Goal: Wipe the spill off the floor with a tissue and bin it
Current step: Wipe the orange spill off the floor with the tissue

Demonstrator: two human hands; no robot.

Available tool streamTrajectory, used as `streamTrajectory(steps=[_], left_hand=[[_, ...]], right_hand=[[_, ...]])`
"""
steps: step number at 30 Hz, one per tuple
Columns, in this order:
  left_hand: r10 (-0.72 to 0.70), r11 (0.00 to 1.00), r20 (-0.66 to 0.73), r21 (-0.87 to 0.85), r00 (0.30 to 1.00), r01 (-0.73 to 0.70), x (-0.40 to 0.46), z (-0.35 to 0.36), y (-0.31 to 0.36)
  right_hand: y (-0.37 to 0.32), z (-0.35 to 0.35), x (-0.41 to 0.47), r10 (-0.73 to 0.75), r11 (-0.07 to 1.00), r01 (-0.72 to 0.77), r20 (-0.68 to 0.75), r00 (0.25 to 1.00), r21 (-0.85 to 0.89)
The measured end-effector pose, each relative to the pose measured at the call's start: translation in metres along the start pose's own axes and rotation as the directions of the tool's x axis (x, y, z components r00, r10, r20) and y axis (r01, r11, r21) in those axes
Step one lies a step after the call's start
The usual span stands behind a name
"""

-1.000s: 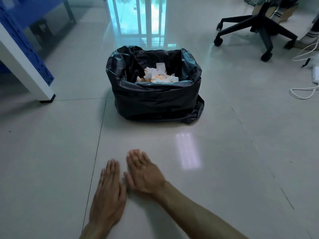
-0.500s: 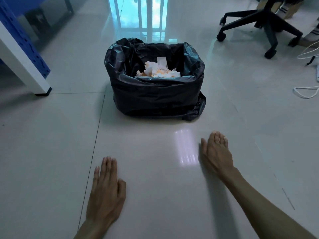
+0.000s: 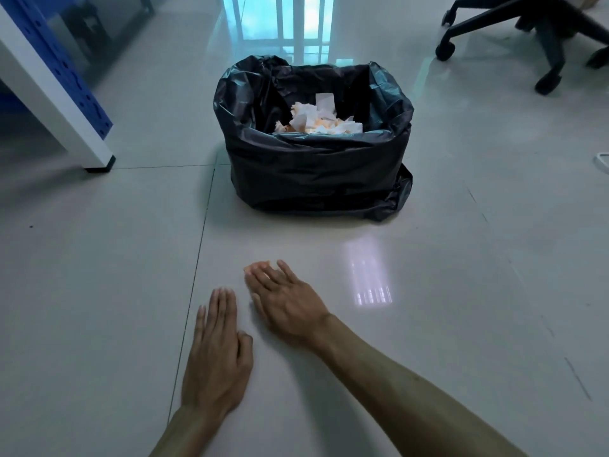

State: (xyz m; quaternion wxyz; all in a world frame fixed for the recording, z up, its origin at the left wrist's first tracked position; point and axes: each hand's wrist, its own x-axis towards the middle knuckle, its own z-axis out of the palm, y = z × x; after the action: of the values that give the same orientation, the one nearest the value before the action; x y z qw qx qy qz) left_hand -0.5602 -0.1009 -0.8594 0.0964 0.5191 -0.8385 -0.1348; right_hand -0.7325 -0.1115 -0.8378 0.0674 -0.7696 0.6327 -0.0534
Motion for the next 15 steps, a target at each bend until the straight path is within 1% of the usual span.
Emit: streamTrajectory(steps=[1,2,4,6,8,9,10,12,14,15], left_hand=[[-0.009,1.000,0.001,-0.005,1.000,0.009,0.000,0.000,-0.002],[-0.014,1.000,-0.002,-0.011,1.000,0.014,0.000,-0.001,-0.001],[-0.016,1.000,0.001,-0.013,1.000,0.016,0.000,-0.001,-0.002],[-0.016,1.000,0.006,-0.012,1.000,0.016,0.000,0.001,-0.001],[-0.026,1.000,0.009,-0.007,1.000,0.026,-0.001,0.001,0.000],[-0.028,1.000,0.012,0.000,1.000,0.028,-0.001,0.001,0.001],[-0.026,1.000,0.013,0.008,1.000,0.025,-0.001,0.001,0.001],[-0.018,1.000,0.013,0.020,1.000,0.018,0.000,0.000,0.004],[-0.017,0.999,0.011,0.029,1.000,0.016,-0.001,0.000,0.006],[-0.016,1.000,0.011,0.025,1.000,0.016,-0.001,-0.001,0.007]], right_hand=[[0.012,-0.001,-0.009,0.016,1.000,-0.016,-0.005,1.000,-0.019],[0.029,-0.004,-0.022,0.076,0.997,-0.076,-0.017,0.997,-0.034],[0.073,-0.012,-0.053,0.274,0.959,-0.278,-0.066,0.959,-0.056],[0.124,-0.026,-0.094,0.502,0.859,-0.508,-0.089,0.861,-0.070],[0.162,-0.042,-0.131,0.671,0.736,-0.674,-0.056,0.739,-0.065],[0.171,-0.046,-0.144,0.719,0.692,-0.720,-0.042,0.694,-0.053],[0.175,-0.047,-0.150,0.745,0.666,-0.746,-0.039,0.666,-0.031],[0.168,-0.042,-0.145,0.775,0.632,-0.775,-0.039,0.631,0.017],[0.154,-0.037,-0.121,0.785,0.620,-0.783,-0.034,0.619,0.040],[0.146,-0.035,-0.105,0.776,0.631,-0.774,-0.042,0.630,0.047]])
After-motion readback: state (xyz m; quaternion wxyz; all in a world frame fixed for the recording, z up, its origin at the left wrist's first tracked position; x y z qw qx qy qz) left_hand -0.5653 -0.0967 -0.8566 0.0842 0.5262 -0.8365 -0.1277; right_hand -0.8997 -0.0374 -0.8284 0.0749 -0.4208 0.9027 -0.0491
